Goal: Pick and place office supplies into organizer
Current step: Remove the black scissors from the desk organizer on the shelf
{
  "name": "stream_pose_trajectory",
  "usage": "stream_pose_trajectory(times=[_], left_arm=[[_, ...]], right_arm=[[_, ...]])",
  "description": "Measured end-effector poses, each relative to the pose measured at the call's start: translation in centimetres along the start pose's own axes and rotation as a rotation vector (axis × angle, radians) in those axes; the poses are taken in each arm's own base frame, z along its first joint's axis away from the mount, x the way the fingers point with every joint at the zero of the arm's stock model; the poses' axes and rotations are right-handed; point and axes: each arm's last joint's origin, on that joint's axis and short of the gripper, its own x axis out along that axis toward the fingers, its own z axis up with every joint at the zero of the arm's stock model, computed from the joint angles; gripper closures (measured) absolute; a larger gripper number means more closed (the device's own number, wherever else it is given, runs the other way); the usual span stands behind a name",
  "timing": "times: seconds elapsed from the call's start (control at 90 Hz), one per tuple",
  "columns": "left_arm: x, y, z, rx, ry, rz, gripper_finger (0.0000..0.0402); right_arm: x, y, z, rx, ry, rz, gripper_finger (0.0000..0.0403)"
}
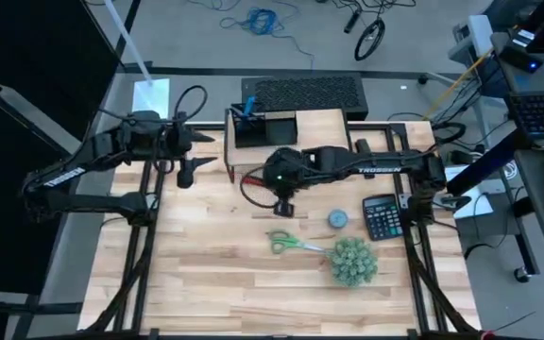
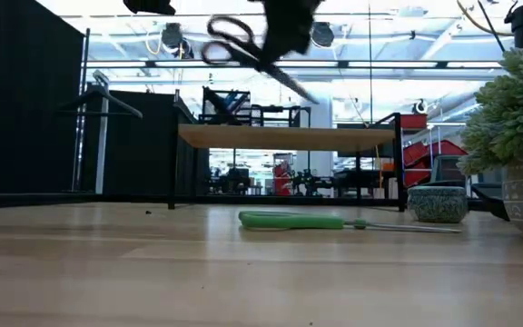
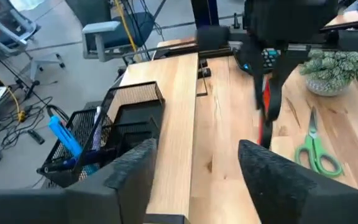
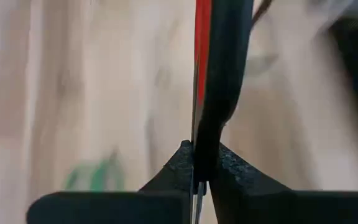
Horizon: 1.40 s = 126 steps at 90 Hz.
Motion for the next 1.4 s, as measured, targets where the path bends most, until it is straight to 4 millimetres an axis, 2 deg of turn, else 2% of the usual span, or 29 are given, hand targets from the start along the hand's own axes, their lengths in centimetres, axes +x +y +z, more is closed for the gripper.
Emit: stream_pose_trajectory(times=[0.2,0.389,0.489,0.733,1.022,1.4], left_arm=[[0.9,-0.1,-0.7,-0.011,0.036,-0.013,0.0167],[1.1,-0.2,-0.8,-0.012,0.046,-0.019,0.0166],[1.2,-0.2,-0.8,-0.012,0.040,-0.019,0.0166],[1.3,-0.2,-0.6,-0.034,0.018,-0.027,0.0166],[1.3,-0.3,-0.4,-0.031,-0.006,-0.065,0.0166],[1.3,-0.3,-0.3,-0.031,-0.014,-0.066,0.0166]], right_arm=[[3.8,2.2,-3.4,0.033,0.168,0.230,0.0391],[7.0,3.9,-5.5,0.060,0.162,0.378,0.0391],[8.2,4.3,-6.5,0.070,0.155,0.396,0.0391],[9.8,4.8,-9.2,0.037,0.233,0.441,0.0391],[11.7,4.7,-11.0,0.067,0.188,0.460,0.0391],[13.1,4.8,-11.7,0.041,0.212,0.451,0.0389]])
